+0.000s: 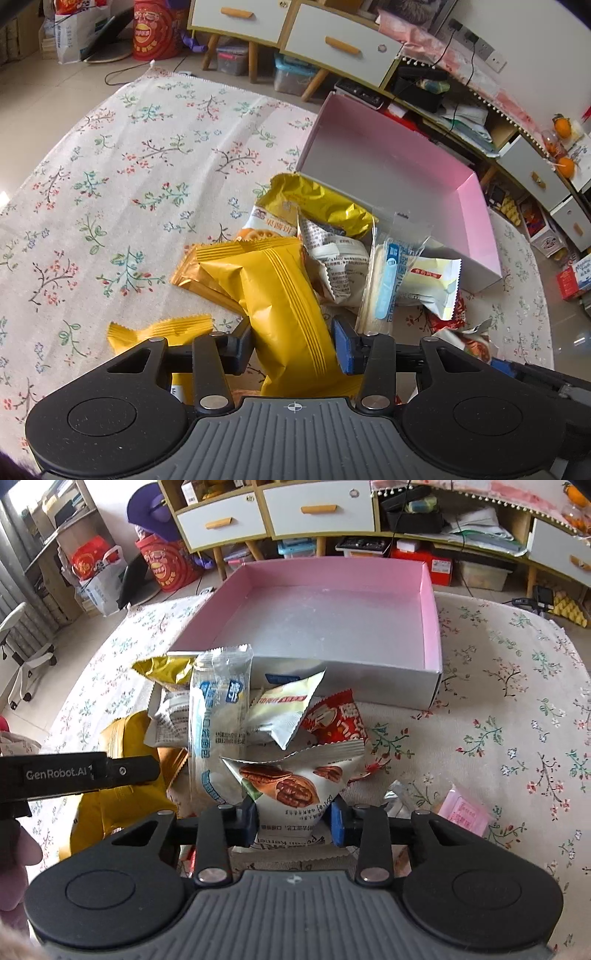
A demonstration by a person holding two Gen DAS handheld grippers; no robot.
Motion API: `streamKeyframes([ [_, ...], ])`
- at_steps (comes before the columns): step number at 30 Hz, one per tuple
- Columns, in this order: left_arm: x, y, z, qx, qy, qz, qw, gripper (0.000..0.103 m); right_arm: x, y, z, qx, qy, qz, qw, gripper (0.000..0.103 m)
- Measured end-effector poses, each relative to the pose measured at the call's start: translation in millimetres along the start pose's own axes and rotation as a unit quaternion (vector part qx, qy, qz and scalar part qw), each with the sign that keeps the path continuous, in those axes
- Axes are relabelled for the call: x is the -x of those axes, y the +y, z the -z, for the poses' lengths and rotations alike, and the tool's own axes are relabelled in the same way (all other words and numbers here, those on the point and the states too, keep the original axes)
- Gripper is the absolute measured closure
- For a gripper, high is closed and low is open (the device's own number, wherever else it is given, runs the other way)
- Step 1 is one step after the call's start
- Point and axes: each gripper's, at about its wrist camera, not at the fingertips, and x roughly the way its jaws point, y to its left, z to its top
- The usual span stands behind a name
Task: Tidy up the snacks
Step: 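Carry both packs into the pink box and open both tools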
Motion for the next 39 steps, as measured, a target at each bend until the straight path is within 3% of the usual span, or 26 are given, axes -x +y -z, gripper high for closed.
streamKeyframes([
  [22, 55, 23, -16, 0.043, -0.064, 0.081, 0.9937, 0.067, 31, -30, -19, -0.101, -0.076, -0.026, 0.992, 0.070],
  [29, 36, -2, -53, -0.016, -0.065, 0.098, 0.9929, 0.067, 28, -36, -32, -0.117, -0.107, -0.037, 0.987, 0.070],
  [39, -13, -37, -105, -0.097, -0.107, 0.100, 0.9845, 0.066, 12, -54, -62, -0.126, -0.158, -0.020, 0.979, 0.070],
])
